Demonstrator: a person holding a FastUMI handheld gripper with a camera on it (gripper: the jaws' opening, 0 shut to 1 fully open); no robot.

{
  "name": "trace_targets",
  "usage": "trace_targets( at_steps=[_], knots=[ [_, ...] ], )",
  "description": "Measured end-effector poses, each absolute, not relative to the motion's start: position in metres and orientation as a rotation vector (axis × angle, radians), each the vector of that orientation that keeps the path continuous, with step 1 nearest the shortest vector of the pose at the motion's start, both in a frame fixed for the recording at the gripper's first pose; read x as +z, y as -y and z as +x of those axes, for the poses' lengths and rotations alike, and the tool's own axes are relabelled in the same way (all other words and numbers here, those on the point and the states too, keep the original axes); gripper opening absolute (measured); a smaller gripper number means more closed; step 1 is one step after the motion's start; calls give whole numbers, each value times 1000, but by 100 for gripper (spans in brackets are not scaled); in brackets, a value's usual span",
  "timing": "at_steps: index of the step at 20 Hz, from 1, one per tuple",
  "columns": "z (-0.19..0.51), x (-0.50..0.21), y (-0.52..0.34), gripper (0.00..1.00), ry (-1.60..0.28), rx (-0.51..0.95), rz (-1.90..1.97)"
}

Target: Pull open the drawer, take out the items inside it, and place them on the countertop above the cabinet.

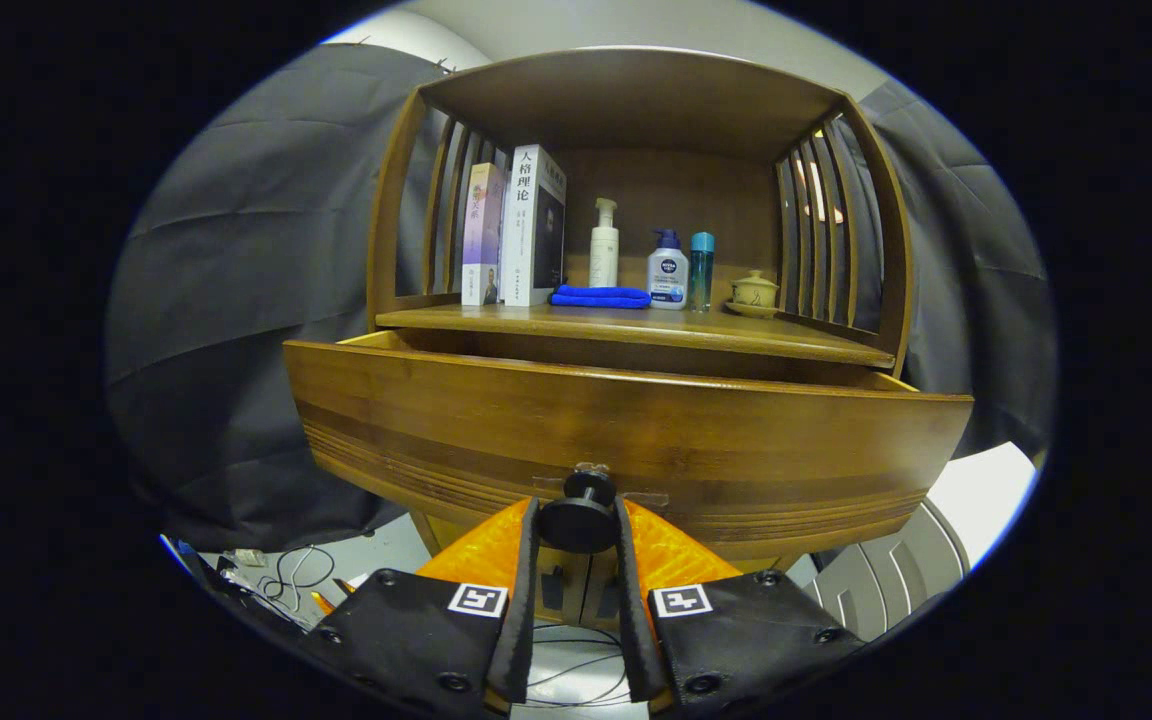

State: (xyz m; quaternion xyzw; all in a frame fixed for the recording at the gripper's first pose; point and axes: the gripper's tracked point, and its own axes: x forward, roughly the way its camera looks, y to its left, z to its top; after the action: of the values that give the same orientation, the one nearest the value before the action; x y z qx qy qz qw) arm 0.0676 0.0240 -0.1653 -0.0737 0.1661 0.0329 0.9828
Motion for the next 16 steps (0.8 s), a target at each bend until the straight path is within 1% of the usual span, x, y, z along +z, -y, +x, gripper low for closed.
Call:
trace_targets(
  at_steps=[8, 10, 11, 12, 13, 14, 16],
  knots=[
    [29, -169, -27, 39, -347, 95, -160],
    [14, -162, -26, 27, -324, 98, -187],
    [10, -141, -17, 22, -222, 39, -205],
    [2, -114, -23, 16, -115, 46, -211],
    [0, -97, -31, 10, -48, 56, -265],
    [-6, -88, -38, 4, -28, 72, -321],
    [-14, -99, -55, 6, -69, 127, -286]
  ],
)
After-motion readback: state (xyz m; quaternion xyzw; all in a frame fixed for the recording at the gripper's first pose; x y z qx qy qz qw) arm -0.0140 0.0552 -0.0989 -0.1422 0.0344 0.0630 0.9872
